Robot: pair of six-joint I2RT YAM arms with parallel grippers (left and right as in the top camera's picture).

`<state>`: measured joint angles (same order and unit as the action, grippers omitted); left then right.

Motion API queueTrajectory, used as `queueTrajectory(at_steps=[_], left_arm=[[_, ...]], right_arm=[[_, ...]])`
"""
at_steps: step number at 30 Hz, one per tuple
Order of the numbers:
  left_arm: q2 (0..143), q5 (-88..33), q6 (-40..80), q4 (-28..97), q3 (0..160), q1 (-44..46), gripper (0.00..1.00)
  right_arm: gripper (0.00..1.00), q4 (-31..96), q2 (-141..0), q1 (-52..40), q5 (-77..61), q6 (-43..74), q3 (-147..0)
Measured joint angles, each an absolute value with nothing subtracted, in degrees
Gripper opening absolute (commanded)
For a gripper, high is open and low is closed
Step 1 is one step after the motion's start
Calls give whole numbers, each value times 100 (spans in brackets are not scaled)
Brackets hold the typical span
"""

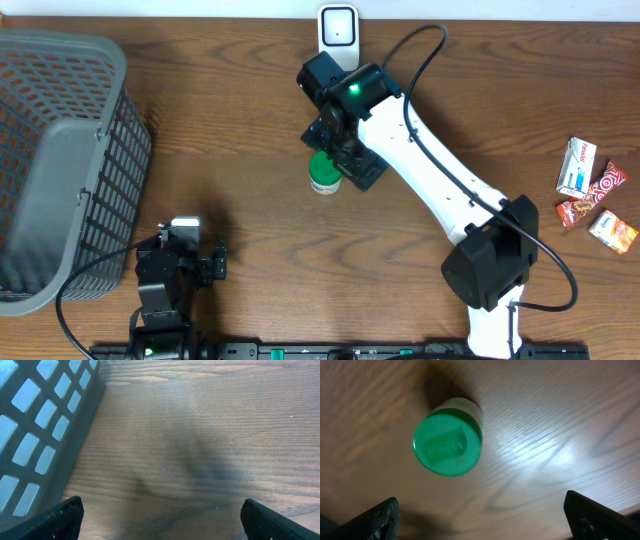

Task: Scan the item barcode
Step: 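Lower the right gripper around the bottle and close on it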

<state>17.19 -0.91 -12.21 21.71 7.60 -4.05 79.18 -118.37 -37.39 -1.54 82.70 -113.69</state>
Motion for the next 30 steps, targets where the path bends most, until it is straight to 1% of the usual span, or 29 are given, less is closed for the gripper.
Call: queueTrajectory(at_steps=[3, 7, 13, 16, 18, 21, 22, 24, 26, 30], left_arm=[[1719, -93, -1221, 2171, 760, -405, 100], [1719, -93, -1221, 2171, 760, -405, 100], [1719, -93, -1221, 2171, 760, -405, 100], [1719, -93, -1221, 2171, 760, -405, 100], [1719, -93, -1221, 2171, 760, -405, 100], [1719, -93, -1221, 2171, 760, -405, 100], [1719, -93, -1221, 2171, 760, -405, 100], [1719, -91, -1221, 2171, 760, -405, 100], [1719, -91, -1221, 2171, 760, -405, 100], [1719, -93, -1221, 2171, 760, -405, 100]], right_arm=[[99, 7487, -11839, -3739, -191, 9098, -11074], [99, 6888, -11841, -3739, -228, 9751, -10595], [99, 5723, -11848, -3739, -340, 10283, -9813], [98, 5371, -11850, -3736, -410, 10543, -9513], [94, 5131, -11850, -3734, -436, 10720, -9297], [77, 4825, -11861, -3736, -464, 10875, -9024], [74, 4775, -11861, -3736, -471, 10908, -8969], [72, 4807, -11865, -3736, -478, 10912, -8890], [72, 4790, -11867, -3736, -480, 10851, -8864], [69, 4724, -11867, -3736, -499, 10346, -8864]])
